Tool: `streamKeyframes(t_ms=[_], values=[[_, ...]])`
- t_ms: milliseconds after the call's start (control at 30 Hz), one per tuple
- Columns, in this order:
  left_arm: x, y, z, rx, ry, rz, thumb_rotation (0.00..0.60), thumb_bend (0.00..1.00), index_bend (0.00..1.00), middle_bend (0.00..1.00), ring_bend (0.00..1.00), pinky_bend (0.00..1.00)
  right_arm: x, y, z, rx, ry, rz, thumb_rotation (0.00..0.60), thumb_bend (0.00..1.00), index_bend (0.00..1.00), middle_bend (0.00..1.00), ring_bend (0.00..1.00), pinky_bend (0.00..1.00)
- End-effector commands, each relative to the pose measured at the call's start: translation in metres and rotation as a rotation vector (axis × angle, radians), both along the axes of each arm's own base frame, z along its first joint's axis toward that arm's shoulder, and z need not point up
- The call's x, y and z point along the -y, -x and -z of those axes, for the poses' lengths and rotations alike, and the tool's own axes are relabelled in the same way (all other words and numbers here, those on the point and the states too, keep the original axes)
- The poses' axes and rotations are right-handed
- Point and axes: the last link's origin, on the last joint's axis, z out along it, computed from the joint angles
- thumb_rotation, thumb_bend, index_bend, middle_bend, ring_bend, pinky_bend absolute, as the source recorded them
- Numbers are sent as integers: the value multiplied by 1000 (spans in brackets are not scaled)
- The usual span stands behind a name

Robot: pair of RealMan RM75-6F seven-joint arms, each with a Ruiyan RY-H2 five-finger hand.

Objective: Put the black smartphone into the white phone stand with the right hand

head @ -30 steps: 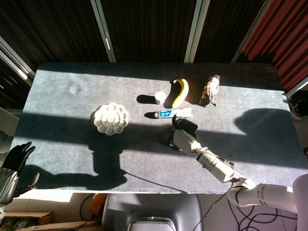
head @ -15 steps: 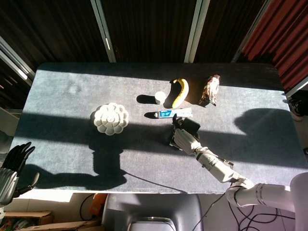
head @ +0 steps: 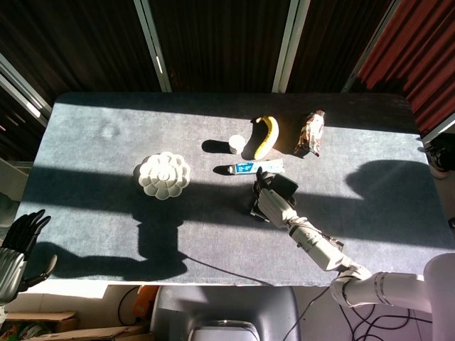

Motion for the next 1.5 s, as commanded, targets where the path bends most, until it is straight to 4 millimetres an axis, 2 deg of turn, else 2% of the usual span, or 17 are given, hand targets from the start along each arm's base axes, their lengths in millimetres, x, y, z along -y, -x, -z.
streamKeyframes(t_ms=[33, 100, 167, 467, 567, 667, 733, 833, 933, 1033, 1167, 1267, 1433, 1500], values=[[-1, 1, 0, -12, -17, -13, 600, 408, 0, 0, 0, 0, -1, 0, 2, -3, 16, 9, 600, 267, 98, 318, 176, 218], [-1, 1, 1, -16, -21, -17, 600, 409, 0, 0, 0, 0, -1, -1, 2, -3, 25, 7, 600, 266, 32, 268, 135, 205], [-1, 0, 1, -17, -19, -17, 600, 409, 0, 0, 0, 0, 0, -2, 3, 3, 29, 12, 600, 265, 10, 249, 120, 201], [-1, 0, 1, -17, -20, -17, 600, 410, 0, 0, 0, 0, -1, -5, -1, 30, 40, 14, 600, 265, 3, 239, 115, 189], [-1, 1, 1, -17, -22, -17, 600, 409, 0, 0, 0, 0, -5, -9, -11, 125, 50, 35, 600, 262, 0, 222, 100, 179], [-1, 1, 0, -17, -29, -17, 600, 409, 0, 0, 0, 0, -21, -10, -26, 309, 42, 91, 600, 244, 0, 176, 58, 158], [0, 1, 0, -18, -35, -18, 600, 410, 0, 0, 0, 0, -39, -7, -43, 495, 44, 150, 600, 235, 0, 124, 19, 140], [1, 1, 0, -22, -39, -19, 600, 410, 0, 0, 0, 0, -69, 14, -68, 710, 78, 237, 600, 222, 0, 32, 0, 113], [1, -1, 2, -34, -44, -15, 600, 409, 0, 0, 0, 0, -98, 40, -87, 858, 112, 316, 600, 219, 0, 0, 0, 96], [2, -3, 3, -64, -54, -5, 600, 410, 0, 0, 0, 0, -138, 80, -107, 1074, 163, 433, 600, 218, 0, 0, 0, 54], [5, -4, 7, -90, -63, -10, 600, 411, 0, 0, 0, 0, -172, 127, -117, 1262, 174, 507, 600, 218, 0, 0, 0, 19], [6, -6, 12, -109, -60, -13, 600, 410, 0, 0, 0, 0, -179, 152, -116, 1332, 197, 560, 600, 217, 0, 0, 0, 2], [6, -7, 14, -115, -51, -17, 600, 410, 0, 0, 0, 0, -180, 159, -116, 1309, 186, 593, 600, 216, 0, 0, 0, 0], [4, -10, 20, -113, -39, -19, 600, 411, 0, 0, 0, 0, -179, 162, -123, 1353, 206, 595, 600, 216, 0, 0, 0, 0]])
